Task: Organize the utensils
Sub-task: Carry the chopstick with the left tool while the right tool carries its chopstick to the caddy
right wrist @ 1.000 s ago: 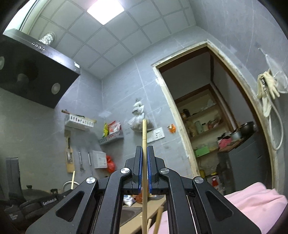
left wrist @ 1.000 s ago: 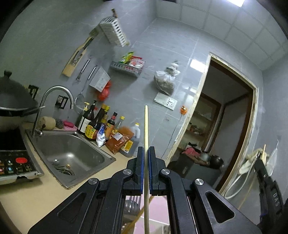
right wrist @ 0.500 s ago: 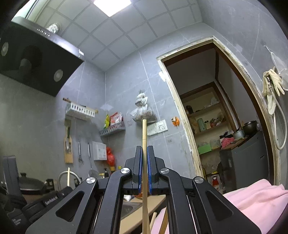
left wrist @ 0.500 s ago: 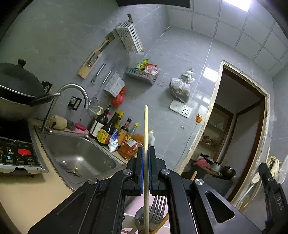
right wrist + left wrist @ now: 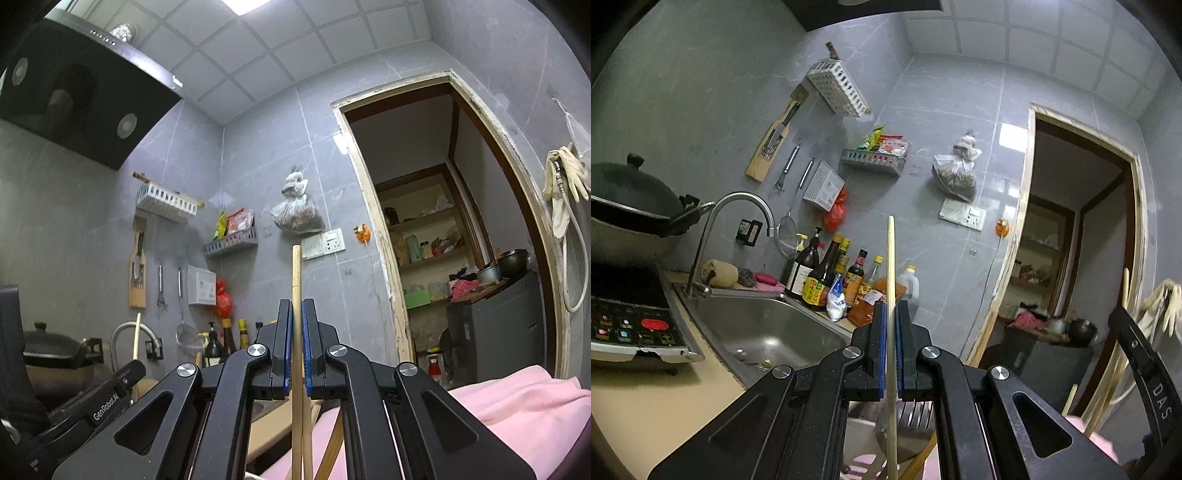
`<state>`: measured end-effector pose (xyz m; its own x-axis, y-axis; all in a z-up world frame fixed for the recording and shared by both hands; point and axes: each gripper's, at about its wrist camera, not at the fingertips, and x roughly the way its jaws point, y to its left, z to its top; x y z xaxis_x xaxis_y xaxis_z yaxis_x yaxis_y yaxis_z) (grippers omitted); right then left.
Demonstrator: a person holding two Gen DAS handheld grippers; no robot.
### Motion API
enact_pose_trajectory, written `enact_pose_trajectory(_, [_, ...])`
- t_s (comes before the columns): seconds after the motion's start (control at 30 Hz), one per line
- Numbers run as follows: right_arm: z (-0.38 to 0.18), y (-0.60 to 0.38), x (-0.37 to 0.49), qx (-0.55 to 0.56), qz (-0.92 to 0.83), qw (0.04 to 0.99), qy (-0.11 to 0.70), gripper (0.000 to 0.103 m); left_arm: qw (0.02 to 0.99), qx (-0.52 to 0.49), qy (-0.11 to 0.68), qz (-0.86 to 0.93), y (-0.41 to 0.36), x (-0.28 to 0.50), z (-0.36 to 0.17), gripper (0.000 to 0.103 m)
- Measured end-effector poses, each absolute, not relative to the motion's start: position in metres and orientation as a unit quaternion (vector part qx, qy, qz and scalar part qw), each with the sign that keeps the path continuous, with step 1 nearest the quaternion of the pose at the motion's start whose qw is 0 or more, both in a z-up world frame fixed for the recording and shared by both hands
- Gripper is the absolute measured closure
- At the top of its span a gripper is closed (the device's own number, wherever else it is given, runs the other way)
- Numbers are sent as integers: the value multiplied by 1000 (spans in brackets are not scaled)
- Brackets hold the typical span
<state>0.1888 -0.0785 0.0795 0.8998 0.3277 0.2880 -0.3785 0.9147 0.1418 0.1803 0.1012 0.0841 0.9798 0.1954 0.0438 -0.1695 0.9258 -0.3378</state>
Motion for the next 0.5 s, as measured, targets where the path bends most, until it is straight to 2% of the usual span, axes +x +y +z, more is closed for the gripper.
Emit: enact_pose_trajectory(0.5, [67,-71,185,69,177,977,-99,100,986,-142,22,80,96,181,71,101])
